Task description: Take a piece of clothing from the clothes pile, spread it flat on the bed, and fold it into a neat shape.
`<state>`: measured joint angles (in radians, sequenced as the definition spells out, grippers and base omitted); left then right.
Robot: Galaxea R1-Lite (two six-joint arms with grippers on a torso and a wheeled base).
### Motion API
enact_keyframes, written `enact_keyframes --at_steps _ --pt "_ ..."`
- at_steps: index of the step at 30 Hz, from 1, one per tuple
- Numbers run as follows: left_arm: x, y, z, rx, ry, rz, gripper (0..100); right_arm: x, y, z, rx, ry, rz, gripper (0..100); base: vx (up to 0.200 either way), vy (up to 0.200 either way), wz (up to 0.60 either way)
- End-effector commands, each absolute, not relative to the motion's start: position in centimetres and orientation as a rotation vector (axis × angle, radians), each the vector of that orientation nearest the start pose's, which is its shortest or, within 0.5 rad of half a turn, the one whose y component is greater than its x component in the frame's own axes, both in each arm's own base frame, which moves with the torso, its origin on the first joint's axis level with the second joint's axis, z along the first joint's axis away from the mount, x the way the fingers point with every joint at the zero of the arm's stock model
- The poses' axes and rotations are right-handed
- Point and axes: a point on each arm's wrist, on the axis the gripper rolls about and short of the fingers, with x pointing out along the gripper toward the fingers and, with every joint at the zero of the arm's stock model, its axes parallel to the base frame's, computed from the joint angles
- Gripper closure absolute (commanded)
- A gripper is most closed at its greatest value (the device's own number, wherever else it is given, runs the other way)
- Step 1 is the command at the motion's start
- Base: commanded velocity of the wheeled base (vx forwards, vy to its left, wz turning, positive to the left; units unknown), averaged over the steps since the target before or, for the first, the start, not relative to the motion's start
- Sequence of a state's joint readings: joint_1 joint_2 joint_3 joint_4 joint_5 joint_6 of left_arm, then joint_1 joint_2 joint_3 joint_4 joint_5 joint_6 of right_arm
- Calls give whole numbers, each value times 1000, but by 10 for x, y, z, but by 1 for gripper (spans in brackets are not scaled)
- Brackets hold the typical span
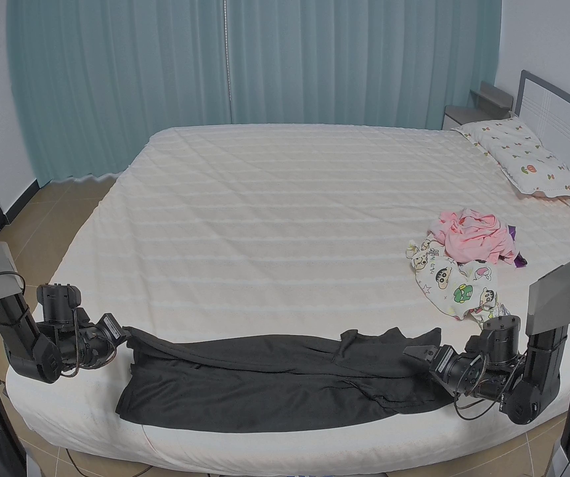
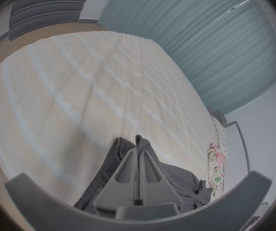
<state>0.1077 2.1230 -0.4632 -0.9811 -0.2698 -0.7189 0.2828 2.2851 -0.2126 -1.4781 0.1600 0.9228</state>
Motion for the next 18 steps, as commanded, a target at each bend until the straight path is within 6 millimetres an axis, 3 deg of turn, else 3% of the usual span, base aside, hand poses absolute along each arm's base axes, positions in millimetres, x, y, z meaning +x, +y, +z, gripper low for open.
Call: enact_keyframes --at_steps 1,13,18 --pt "295 25 17 -819 677 84 100 260 81 -24 841 753 126 0 0 0 0" --pt "296 24 18 -818 678 80 100 239 81 -12 839 739 48 0 0 0 0" --pt "296 22 17 -819 682 76 100 233 90 -11 861 765 63 0 0 0 0"
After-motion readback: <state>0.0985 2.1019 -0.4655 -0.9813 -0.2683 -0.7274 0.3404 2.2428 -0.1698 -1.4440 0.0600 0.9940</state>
